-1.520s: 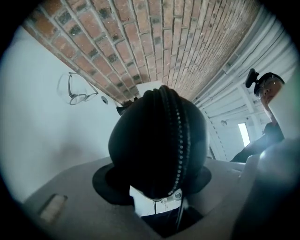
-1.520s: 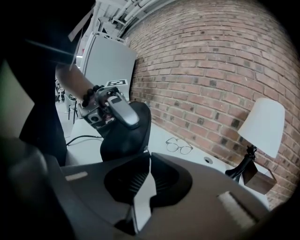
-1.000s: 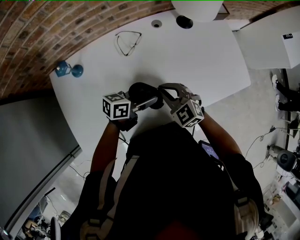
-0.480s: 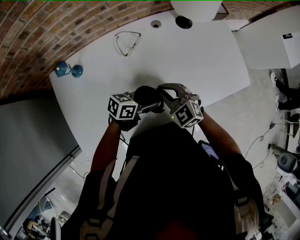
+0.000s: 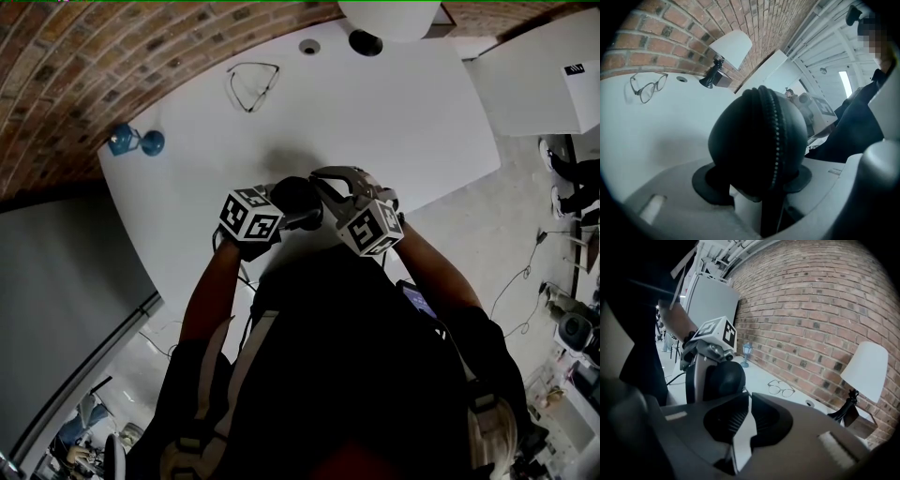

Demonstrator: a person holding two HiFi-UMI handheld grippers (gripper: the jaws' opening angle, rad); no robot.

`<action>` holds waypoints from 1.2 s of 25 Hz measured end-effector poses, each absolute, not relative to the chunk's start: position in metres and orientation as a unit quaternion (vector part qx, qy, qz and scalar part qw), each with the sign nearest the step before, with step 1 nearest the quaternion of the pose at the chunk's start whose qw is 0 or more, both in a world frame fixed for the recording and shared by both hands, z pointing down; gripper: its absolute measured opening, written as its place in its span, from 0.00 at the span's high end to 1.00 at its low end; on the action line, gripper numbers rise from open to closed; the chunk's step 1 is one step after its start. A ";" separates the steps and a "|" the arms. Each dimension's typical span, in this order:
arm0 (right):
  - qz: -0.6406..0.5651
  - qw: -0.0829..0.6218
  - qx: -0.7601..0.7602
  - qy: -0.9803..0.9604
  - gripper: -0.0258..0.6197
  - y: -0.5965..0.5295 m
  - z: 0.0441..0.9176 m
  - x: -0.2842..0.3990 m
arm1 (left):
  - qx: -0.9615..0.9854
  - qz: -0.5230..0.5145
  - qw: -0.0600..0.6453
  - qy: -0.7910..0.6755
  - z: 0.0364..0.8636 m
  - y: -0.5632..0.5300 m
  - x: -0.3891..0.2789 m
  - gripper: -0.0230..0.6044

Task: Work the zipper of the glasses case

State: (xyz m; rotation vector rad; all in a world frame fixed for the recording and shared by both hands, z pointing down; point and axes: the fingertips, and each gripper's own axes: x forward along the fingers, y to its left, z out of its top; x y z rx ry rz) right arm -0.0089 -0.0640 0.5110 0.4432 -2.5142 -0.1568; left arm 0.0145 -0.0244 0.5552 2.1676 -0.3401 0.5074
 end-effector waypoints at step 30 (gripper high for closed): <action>-0.097 0.299 0.145 -0.938 0.93 -0.060 0.507 -0.025 | 0.858 0.331 0.389 -0.048 0.576 -0.007 0.003 0.56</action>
